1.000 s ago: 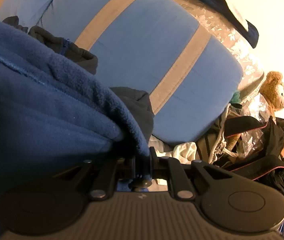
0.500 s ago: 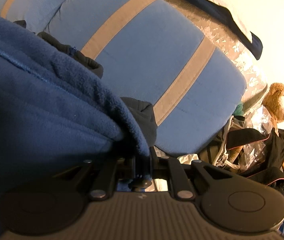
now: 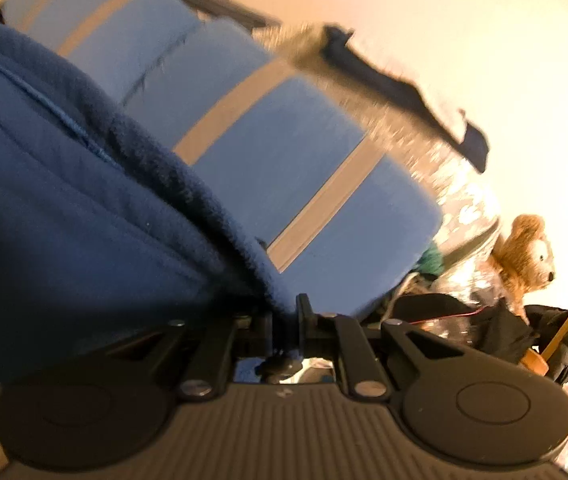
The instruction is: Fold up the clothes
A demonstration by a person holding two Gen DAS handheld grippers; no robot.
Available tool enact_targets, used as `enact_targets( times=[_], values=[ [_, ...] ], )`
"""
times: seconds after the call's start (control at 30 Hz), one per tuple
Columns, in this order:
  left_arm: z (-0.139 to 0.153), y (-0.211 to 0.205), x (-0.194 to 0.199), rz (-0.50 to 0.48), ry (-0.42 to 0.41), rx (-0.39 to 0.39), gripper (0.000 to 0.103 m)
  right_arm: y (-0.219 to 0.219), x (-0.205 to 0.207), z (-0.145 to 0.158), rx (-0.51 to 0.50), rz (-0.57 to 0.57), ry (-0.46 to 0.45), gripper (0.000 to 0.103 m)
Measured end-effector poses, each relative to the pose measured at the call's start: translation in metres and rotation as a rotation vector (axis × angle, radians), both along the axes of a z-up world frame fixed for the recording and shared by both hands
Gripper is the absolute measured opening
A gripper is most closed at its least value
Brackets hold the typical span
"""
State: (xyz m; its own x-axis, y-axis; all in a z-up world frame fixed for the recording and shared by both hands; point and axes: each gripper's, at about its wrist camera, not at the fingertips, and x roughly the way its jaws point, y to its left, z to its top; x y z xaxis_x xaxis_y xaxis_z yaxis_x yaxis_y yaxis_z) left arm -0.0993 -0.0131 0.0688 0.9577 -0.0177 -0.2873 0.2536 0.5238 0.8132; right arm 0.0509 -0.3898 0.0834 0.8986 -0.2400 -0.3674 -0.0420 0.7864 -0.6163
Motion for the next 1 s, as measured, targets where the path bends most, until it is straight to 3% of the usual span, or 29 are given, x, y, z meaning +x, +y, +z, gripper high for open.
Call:
enact_targets(
  times=[0.1, 0.17, 0.3, 0.47, 0.63, 0.8, 0.87, 1.0],
  values=[
    [0.016, 0.033, -0.007, -0.036, 0.090, -0.059, 0.009, 0.001, -0.046, 0.015, 0.023, 0.071, 0.005, 0.011],
    [0.016, 0.044, -0.011, -0.077, 0.140, -0.052, 0.009, 0.007, -0.078, 0.017, 0.004, 0.127, 0.021, 0.011],
    [-0.005, 0.050, -0.018, -0.151, 0.204, 0.043, 0.009, 0.019, -0.126, 0.008, -0.066, 0.191, 0.064, 0.011],
    [-0.034, 0.049, -0.028, -0.198, 0.275, 0.138, 0.009, 0.022, -0.153, -0.012, -0.104, 0.201, 0.120, 0.011],
    [-0.039, 0.041, -0.005, -0.176, 0.363, 0.112, 0.015, 0.024, -0.142, -0.017, -0.065, 0.166, 0.121, 0.011],
    [-0.047, 0.043, 0.017, -0.143, 0.477, 0.046, 0.035, 0.026, -0.106, -0.013, -0.025, 0.128, 0.115, 0.011],
    [-0.051, 0.041, 0.018, -0.144, 0.486, 0.061, 0.042, 0.028, -0.087, -0.013, -0.023, 0.112, 0.114, 0.011],
    [-0.052, 0.037, 0.005, -0.170, 0.493, 0.090, 0.045, 0.035, -0.045, -0.012, -0.014, 0.083, 0.118, 0.011]
  ],
)
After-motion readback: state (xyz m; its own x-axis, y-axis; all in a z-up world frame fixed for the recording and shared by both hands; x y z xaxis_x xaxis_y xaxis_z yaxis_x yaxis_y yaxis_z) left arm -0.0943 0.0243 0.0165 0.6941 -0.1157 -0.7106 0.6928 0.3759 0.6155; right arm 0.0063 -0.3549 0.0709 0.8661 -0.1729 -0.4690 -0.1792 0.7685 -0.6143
